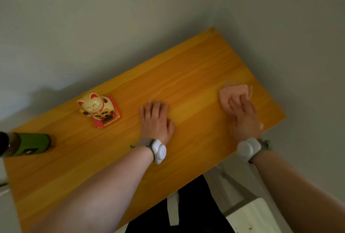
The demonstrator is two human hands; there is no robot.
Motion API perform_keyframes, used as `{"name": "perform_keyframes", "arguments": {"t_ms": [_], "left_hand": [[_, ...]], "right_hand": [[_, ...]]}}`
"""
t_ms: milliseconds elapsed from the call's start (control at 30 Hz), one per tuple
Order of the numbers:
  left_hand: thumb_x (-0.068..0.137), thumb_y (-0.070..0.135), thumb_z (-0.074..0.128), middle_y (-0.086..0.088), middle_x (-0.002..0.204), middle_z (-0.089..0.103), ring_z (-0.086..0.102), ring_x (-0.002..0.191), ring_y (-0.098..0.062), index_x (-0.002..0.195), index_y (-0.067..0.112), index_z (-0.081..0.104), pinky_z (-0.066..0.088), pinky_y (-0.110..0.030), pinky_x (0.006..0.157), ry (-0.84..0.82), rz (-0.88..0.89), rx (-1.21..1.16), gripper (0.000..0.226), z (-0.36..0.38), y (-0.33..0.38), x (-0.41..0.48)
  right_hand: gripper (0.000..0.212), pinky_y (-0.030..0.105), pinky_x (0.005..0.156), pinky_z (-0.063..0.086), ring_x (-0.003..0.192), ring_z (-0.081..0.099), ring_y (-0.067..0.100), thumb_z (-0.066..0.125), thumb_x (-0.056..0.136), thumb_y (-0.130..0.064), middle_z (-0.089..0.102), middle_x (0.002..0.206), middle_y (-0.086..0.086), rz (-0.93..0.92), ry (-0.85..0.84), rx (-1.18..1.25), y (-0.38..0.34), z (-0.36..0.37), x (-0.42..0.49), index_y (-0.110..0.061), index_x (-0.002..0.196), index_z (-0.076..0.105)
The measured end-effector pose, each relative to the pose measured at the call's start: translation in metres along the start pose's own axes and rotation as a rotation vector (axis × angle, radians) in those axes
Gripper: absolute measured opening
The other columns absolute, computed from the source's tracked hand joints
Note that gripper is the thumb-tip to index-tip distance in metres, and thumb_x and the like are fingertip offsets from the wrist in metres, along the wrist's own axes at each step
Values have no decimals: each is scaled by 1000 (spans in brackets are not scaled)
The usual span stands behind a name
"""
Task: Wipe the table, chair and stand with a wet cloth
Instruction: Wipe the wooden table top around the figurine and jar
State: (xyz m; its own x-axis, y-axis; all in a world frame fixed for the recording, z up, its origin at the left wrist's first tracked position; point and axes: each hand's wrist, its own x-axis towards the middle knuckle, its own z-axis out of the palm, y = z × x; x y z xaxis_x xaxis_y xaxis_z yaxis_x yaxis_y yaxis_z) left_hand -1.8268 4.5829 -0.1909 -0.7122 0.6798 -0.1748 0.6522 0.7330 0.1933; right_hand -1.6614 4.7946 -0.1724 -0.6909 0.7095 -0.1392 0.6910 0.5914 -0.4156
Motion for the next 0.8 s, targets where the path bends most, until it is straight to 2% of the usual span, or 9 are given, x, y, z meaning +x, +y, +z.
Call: {"name": "perform_keyframes", "arguments": {"t_ms": [67,133,267,367,467,533,600,700,800], "left_hand": [[81,42,35,-14,135,50,41,128,-40,127,13,53,26,-59,106,20,-18,-30,58,-1,0,2],[80,40,36,-12,127,56,48,120,-39,120,15,58,34,-55,102,50,-47,-63,52,-4,0,4],[81,30,50,-14,112,57,51,101,-36,113,14,58,40,-42,84,102,-115,-111,37,-17,-1,25],[84,28,54,-16,130,47,43,118,-35,126,15,51,32,-43,96,82,-134,-116,44,-23,-11,50],[89,32,48,-12,149,30,22,138,-33,138,17,38,18,-45,113,60,-134,-85,52,-25,-22,73],[90,34,45,-11,150,29,19,140,-32,140,16,36,13,-45,117,42,-145,-73,54,-24,-27,83],[91,36,43,-12,149,32,22,139,-32,139,14,38,14,-46,116,37,-140,-70,54,-22,-28,84],[87,42,34,-14,146,36,26,137,-35,137,12,42,15,-50,115,60,-134,-57,59,-19,-29,83],[83,46,28,-15,144,40,30,135,-38,135,11,45,19,-53,113,71,-128,-57,65,-18,-29,82]], "right_hand": [[63,57,107,29,138,21,46,50,81,7,25,153,18,-48,-26,4,-23,8,10,-19,137,48],[58,59,107,27,137,22,49,43,81,1,27,151,20,-238,-92,19,-50,26,9,-21,134,52],[55,58,109,26,138,23,45,37,84,-10,27,152,17,-494,-318,-78,-70,34,16,-21,136,50],[58,59,103,34,128,37,48,49,74,-8,40,145,19,-544,-273,-83,-49,18,40,-18,131,55],[52,59,97,40,127,36,48,52,80,-6,38,145,21,-342,-134,-48,-39,7,58,-14,131,55],[50,58,97,40,129,33,50,53,83,-2,32,149,22,-249,-64,-35,-54,15,61,-12,132,54],[50,61,91,43,128,35,52,44,81,-8,36,146,23,-321,-75,-38,-72,28,56,-12,130,55],[59,63,89,43,126,39,53,32,76,-22,41,144,22,-559,-226,-59,-90,50,61,-17,128,58],[55,64,88,44,120,45,54,34,76,-17,45,140,24,-704,-217,-117,-94,46,95,-16,124,62]]}}
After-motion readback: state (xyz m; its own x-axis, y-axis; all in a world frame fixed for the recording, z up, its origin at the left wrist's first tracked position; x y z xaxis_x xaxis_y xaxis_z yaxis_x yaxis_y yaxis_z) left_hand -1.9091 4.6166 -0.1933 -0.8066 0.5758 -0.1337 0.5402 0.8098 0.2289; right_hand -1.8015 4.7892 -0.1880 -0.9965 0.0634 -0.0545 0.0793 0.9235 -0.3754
